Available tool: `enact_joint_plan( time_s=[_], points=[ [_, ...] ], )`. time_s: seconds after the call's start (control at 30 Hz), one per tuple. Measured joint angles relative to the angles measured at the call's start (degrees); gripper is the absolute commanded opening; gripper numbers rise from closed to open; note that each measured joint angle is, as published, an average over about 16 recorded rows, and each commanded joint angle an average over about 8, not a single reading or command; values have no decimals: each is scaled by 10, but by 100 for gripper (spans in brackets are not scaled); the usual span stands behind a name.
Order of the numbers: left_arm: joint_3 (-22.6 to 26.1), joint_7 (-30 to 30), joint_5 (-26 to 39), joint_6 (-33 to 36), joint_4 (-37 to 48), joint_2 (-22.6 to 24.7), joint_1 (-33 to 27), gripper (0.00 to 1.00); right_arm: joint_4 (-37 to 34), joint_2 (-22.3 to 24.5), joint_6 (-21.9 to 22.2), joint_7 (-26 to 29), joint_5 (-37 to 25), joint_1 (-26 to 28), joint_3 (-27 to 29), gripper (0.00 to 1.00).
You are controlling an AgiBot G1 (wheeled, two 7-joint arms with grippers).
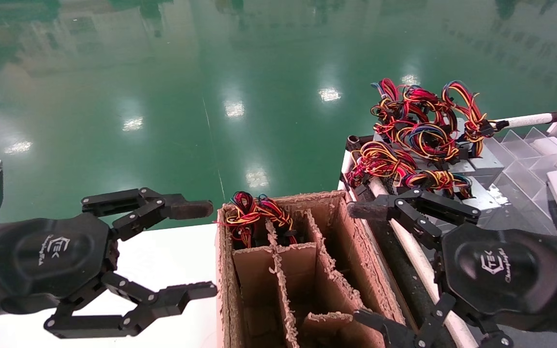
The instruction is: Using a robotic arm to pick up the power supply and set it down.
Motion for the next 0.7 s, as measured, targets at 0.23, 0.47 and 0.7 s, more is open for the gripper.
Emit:
enact_joint_plan(
  time_s=[0.23, 0.47, 0.7],
  points=[
    [0, 0, 0, 0, 0, 0, 0, 0, 0, 0, 0, 0, 0, 0, 0, 100],
    [0, 0, 0, 0, 0, 0, 0, 0, 0, 0, 0, 0, 0, 0, 0, 100],
    [0, 0, 0, 0, 0, 0, 0, 0, 0, 0, 0, 0, 0, 0, 0, 100]
  ],
)
